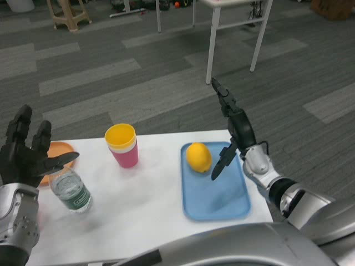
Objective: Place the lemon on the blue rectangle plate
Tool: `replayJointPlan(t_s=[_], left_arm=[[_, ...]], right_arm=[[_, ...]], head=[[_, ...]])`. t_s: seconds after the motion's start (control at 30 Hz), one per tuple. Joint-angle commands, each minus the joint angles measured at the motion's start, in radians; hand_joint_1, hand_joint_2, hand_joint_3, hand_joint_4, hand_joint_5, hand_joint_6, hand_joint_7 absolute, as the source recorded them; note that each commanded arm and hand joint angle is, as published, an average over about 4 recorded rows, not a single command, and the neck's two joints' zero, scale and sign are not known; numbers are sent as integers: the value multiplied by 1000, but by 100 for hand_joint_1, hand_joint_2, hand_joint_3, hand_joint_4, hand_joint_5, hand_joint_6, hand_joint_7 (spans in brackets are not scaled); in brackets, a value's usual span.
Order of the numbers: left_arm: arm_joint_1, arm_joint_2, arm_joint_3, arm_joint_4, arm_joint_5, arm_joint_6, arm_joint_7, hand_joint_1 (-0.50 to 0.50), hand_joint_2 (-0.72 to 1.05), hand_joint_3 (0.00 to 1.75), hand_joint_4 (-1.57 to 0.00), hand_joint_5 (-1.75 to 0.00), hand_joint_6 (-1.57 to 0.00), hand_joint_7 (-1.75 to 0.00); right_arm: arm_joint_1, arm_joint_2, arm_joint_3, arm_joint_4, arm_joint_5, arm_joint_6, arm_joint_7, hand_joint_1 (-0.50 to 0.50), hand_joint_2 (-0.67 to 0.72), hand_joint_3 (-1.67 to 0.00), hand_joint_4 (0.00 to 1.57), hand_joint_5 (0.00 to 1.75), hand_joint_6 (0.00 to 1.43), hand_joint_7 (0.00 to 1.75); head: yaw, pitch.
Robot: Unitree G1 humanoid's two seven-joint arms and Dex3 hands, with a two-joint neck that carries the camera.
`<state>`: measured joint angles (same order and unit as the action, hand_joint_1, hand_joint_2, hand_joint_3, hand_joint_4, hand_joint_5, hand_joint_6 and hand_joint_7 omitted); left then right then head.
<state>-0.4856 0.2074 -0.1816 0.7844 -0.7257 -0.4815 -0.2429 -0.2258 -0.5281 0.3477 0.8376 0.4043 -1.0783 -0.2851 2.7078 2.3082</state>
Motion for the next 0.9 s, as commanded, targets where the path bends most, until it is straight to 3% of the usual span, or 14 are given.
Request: replayJointPlan(t_s=[0.03, 0.37, 0.9], left_arm=[[-13, 3, 4, -1, 0, -14, 3, -47, 16, 9, 0, -21, 0, -21], [-4, 3, 8, -17, 0, -14, 2, -46, 16, 9, 0, -21, 0, -21], [-4, 6, 7, -19, 0, -15, 3, -47, 16, 9, 0, -21, 0, -21]], right_arm=[[-16, 12, 1, -71, 31, -31, -49, -38, 71, 0, 0, 0, 0, 0], [-18, 3, 3, -181, 48, -42, -82, -38, 66, 0, 0, 0, 0, 0], [-3, -4, 2, -181, 59, -42, -82, -38, 66, 0, 0, 0, 0, 0]], head=[[0, 2], [7, 3], [3, 0]])
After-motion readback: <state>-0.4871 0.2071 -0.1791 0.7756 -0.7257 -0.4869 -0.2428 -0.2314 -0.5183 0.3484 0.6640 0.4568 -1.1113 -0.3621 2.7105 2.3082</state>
